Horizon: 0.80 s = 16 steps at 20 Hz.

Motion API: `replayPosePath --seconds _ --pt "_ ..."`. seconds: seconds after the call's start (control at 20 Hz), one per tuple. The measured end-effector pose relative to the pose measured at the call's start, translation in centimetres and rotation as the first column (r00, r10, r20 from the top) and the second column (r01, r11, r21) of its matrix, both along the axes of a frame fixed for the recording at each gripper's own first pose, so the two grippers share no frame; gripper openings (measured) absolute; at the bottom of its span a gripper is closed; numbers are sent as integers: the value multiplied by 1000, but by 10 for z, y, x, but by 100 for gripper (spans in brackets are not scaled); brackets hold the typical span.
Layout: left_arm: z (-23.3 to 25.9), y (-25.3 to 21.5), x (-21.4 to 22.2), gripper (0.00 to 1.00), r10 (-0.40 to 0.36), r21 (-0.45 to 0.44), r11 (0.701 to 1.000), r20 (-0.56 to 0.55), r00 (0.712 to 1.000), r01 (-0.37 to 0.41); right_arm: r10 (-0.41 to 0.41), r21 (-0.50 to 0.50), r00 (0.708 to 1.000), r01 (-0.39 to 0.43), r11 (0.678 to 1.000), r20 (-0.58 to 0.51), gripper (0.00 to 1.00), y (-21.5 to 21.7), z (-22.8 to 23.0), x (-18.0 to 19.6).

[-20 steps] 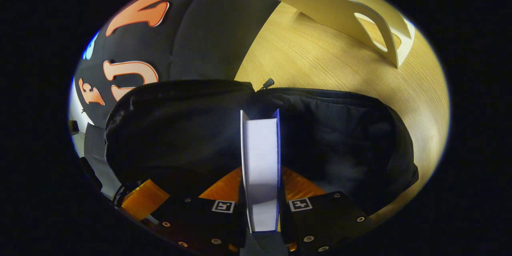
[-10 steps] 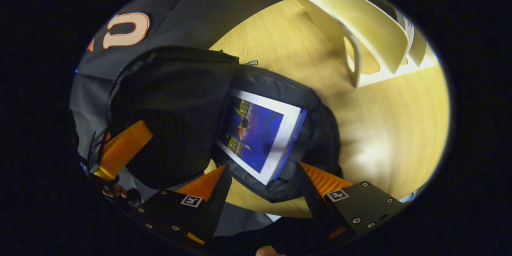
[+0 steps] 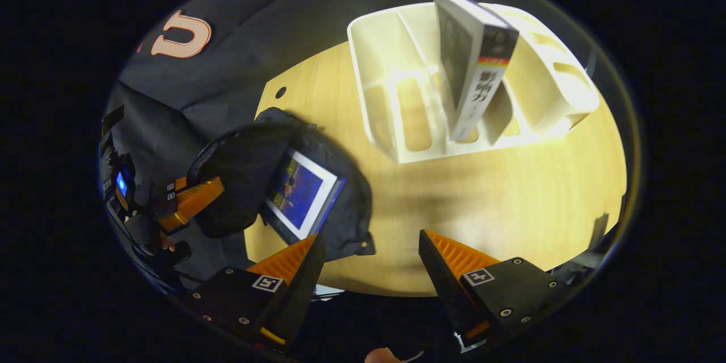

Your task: Open the schoolbag, grab two books from the bookshelf and put them into the schoolbag.

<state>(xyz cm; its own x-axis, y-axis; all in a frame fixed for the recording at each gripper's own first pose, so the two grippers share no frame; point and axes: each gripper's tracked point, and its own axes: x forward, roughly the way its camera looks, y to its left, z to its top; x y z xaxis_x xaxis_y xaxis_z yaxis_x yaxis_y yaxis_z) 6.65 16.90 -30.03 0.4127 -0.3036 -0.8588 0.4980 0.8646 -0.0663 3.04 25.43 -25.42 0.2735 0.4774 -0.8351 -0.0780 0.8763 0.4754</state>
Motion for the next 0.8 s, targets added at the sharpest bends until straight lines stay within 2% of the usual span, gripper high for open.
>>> replayPosePath --seconds 0.4,0.55,0.8 --pt "-12 -6 3 5 45 -1 999 -24 999 -45 23 -102 1000 -22 995 16 99 -74 39 56" --pt "-14 -5 6 5 61 5 998 -28 998 -61 27 -92 1000 -27 995 -9 99 -83 47 88" --pt "-15 -5 4 5 85 21 996 -32 996 -85 30 -133 1000 -31 991 -8 99 -100 52 148"
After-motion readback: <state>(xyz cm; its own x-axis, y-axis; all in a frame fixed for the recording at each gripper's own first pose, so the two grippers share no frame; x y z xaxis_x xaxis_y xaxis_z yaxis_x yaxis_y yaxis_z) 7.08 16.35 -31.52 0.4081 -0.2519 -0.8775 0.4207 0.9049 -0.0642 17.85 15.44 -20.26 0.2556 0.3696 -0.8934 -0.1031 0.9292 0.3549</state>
